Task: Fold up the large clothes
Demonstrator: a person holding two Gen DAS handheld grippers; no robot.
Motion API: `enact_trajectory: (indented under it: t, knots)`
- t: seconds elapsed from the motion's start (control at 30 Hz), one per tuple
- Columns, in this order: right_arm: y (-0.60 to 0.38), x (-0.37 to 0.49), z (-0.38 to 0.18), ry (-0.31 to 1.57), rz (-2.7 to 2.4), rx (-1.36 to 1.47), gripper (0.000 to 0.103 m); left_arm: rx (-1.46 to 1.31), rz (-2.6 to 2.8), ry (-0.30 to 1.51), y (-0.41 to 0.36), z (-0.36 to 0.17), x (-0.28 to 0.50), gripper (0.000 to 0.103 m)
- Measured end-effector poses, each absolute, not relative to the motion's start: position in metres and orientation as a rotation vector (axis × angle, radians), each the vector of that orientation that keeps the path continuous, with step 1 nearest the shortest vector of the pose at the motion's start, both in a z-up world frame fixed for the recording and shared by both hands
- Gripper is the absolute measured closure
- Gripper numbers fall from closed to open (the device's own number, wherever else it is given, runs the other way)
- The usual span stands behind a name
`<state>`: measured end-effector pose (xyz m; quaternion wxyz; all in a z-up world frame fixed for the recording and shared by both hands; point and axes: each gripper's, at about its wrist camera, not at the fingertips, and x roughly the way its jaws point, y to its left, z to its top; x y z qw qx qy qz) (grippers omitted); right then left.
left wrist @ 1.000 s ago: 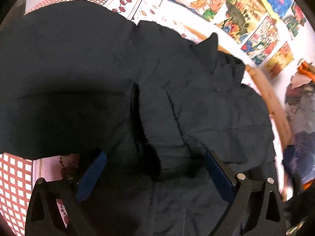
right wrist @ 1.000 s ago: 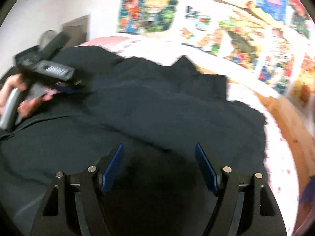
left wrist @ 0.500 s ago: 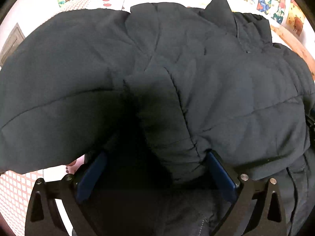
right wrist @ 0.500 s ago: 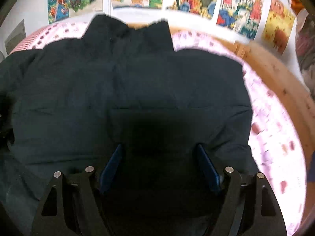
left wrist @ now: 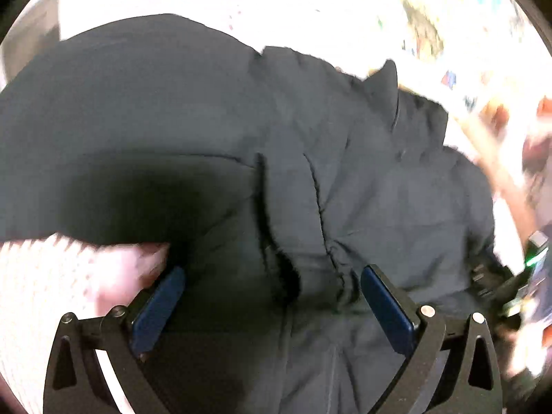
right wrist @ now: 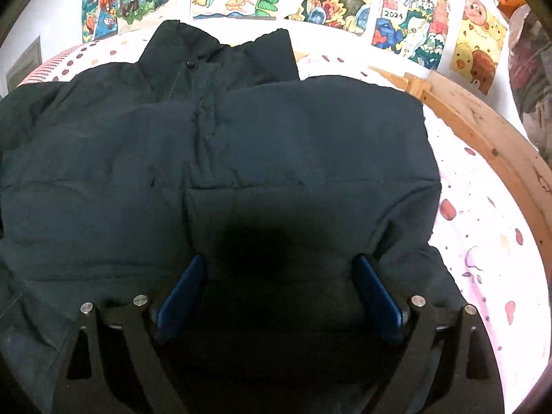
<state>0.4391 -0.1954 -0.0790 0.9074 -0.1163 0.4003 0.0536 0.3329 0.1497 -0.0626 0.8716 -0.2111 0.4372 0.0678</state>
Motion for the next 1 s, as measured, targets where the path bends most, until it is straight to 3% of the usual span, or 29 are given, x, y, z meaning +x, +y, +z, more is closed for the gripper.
enact_trajectory:
  t: [0.33, 0.63, 0.87, 0.93, 1.0]
  knots:
    - [-0.16, 0.418, -0.024, 0.866, 0.319, 0.069, 0.015, -0.726, 0.397, 0.692, 0.282, -0.05, 0.222, 0.0]
    - [-0.045, 0.397, -0.023, 0.844, 0.474, -0.059, 0.015, -0.903, 0.49, 0.523, 0.35, -0.062, 0.177, 0.0]
    - [0.022, 0.402, -0.056, 0.885, 0.355, -0.362, 0.015, -0.971, 0.555, 0.488, 0.381, -0.076, 0.175, 0.002]
    - [0.027, 0.406, -0.068, 0.905, 0.336, -0.387, 0.013, -0.927, 0.57, 0.478, 0.38, -0.074, 0.179, 0.007]
    - [0.028, 0.408, -0.076, 0.911, 0.332, -0.389, 0.011, -0.865, 0.59, 0.471, 0.378, -0.071, 0.183, 0.022]
